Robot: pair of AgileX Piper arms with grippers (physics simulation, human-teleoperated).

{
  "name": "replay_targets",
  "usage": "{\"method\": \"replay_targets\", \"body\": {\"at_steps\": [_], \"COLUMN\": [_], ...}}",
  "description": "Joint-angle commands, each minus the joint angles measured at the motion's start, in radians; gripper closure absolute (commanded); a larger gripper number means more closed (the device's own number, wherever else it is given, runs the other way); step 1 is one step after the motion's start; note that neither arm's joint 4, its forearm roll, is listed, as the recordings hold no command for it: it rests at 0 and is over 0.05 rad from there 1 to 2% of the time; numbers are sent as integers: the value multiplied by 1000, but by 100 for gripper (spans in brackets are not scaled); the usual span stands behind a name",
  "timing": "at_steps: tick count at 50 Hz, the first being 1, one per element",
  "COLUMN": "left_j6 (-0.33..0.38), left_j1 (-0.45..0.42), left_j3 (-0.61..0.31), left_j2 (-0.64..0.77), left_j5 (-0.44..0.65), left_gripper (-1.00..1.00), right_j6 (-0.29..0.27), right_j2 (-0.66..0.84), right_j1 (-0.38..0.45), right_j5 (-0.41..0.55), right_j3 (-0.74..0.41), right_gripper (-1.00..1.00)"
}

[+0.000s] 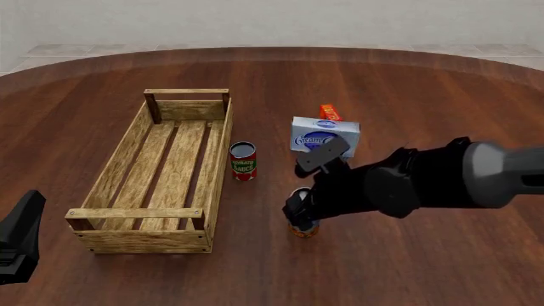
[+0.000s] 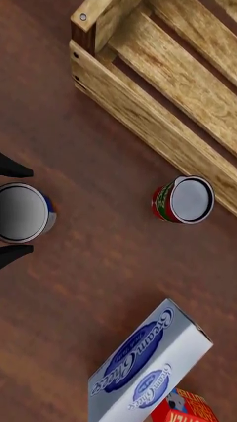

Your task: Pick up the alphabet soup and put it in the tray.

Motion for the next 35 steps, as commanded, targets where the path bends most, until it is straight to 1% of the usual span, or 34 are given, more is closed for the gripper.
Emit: {"method": "replay_targets", "body": {"at_steps": [1,21,27,28,35], "left_j6": [1,1,1,1,1], "left_j1": [-1,-1,0,-1,-1], "left_j3": [-1,-1,-1,-1,-1], "left_j2": [-1,-1,-1,-1,-1], "left_j5": [1,1,1,1,1], "left_gripper": [-100,-100,-100,-100,-100], "right_j6": [8,19,14,14,12], "right_j2": [16,51,48,45,31], "right_j1": [3,7,2,-1,3], "right_j5": [-15,-45,-43,-42,-34], "right_j3": [3,8,6,6,13], "right_gripper": [-100,-100,-100,100,100]}}
